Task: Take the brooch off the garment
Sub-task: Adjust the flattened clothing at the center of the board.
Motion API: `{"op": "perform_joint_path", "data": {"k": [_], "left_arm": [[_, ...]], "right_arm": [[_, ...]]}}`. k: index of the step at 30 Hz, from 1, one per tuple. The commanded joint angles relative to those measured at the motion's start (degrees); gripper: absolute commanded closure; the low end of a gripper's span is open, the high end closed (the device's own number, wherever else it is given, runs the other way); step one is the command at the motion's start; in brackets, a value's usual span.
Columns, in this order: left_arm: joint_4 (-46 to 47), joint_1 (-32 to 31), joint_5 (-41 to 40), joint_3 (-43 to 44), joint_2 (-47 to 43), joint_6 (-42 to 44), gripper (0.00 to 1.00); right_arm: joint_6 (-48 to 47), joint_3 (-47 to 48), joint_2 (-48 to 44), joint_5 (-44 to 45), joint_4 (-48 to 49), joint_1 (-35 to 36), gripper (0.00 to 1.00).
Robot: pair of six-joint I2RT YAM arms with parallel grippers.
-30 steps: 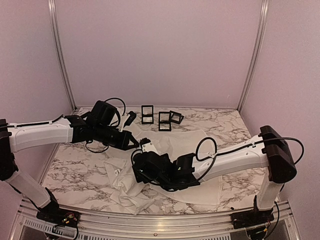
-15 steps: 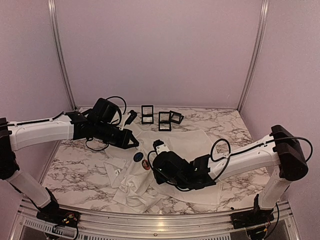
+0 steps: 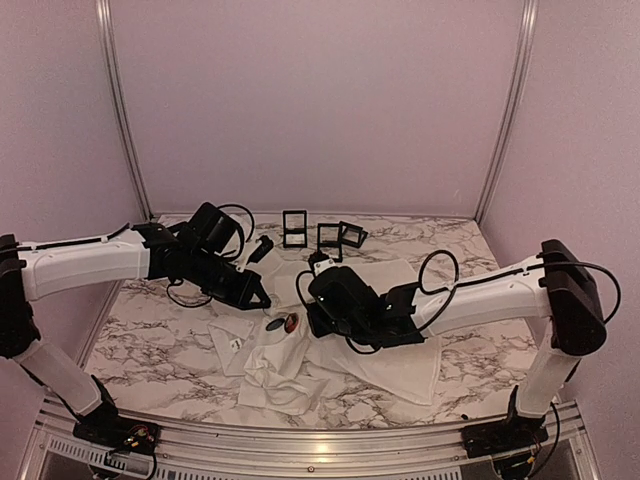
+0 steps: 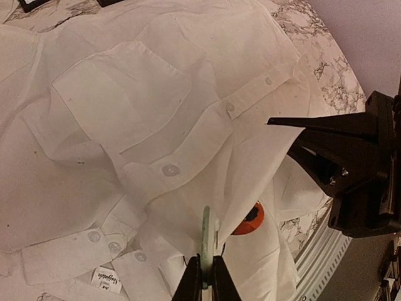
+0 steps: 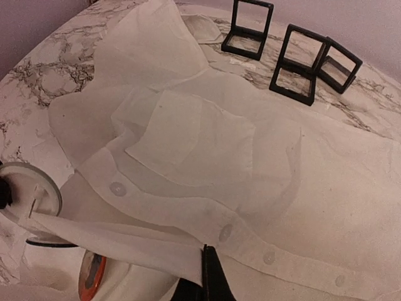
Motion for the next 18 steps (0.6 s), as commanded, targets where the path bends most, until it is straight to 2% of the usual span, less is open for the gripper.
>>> {"op": "perform_joint_path", "data": {"k": [1,8,13,18], "left_arm": [[-5.2,-0.1,2.6,-0.6,0.8,1.2,1.0],[-6.5,-0.1,5.4,-2.6,0.1,-1.2,1.0],[-11.6,-0.1,3.0,-1.7,0.2,1.0,1.0],[-12.7,-0.1,7.3,-1.2,0.7,1.2,1.0]], "right_arm": [[-3.5,5.8,3.8,-0.3,0.1,-2.8,1.0],[-5.6,7.3,6.5,-1.7,1.8,-5.8,1.0],[-6.6,7.0,6.6,-3.1,2.7,-5.9,1.0],[-8.4,6.7,6.8,-6.2,6.1,-5.9,1.0]]}}
